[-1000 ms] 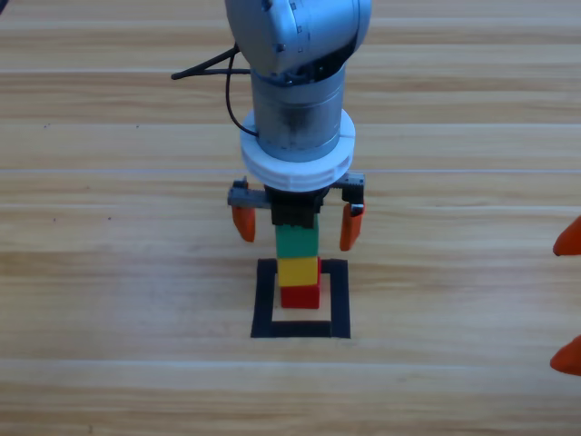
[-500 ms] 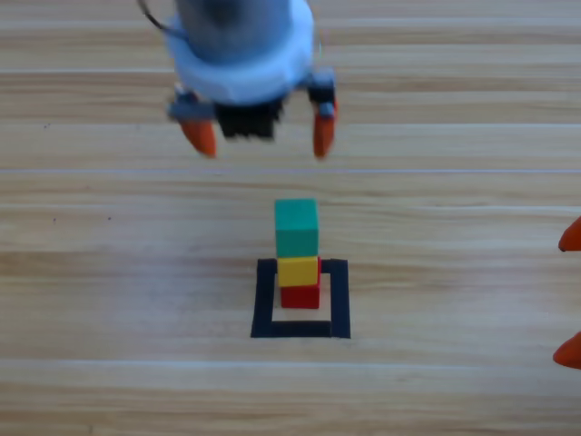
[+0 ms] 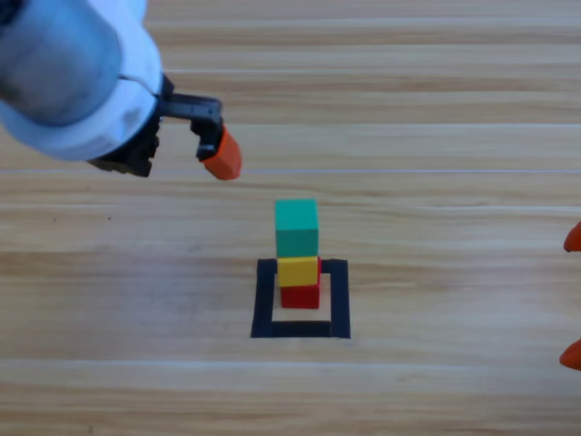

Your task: Stack the blocks in the rectangular block: red at the bottom, yellow in the middle, green on top

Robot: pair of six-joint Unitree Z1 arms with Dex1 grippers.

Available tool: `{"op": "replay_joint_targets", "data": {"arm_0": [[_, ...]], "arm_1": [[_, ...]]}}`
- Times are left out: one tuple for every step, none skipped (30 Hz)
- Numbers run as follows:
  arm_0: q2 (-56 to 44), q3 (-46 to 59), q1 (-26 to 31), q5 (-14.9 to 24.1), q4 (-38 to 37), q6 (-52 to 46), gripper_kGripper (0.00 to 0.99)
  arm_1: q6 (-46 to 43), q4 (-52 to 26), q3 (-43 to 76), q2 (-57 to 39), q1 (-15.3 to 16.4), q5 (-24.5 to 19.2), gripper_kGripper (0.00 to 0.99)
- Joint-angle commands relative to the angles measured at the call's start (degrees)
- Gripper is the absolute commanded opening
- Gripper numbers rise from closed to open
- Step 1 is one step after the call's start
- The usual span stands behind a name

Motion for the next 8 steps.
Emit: {"op": "replay_joint_targets", "data": {"arm_0": [[-3.6, 4.9, -1.2, -1.5, -3.9, 2.1, 0.990], [-4.0, 5.7, -1.2, -1.6, -4.1, 2.1, 0.990], [-4.7, 6.4, -1.2, -1.7, -4.5, 2.1, 0.990], [-5.2, 6.9, -1.2, -2.0, -4.6, 2.2, 0.990], [-5.5, 7.1, -1.2, -2.2, -4.7, 2.3, 0.990], [-5.7, 7.2, -1.2, -2.4, -4.7, 2.5, 0.990], [-5.9, 7.4, -1.2, -2.4, -4.8, 2.6, 0.990], [-6.1, 7.8, -1.2, -2.4, -4.9, 2.6, 0.990]], "arm_1": [[-0.2, 0.4, 0.2, 0.9, -1.4, 0.1, 0.983], [-0.3, 0.4, 0.2, 1.0, -1.4, 0.1, 0.983], [-0.2, 0.5, 0.1, 1.0, -1.4, 0.2, 0.983], [-0.3, 0.4, -0.1, 1.1, -1.4, 0.2, 0.983], [-0.2, 0.5, -0.2, 1.2, -1.4, 0.2, 0.983], [-0.2, 0.4, -0.4, 1.3, -1.4, 0.3, 0.983], [-0.2, 0.5, -0.6, 1.5, -1.4, 0.4, 0.983], [-0.2, 0.4, -0.8, 1.7, -1.4, 0.5, 0.983]]}}
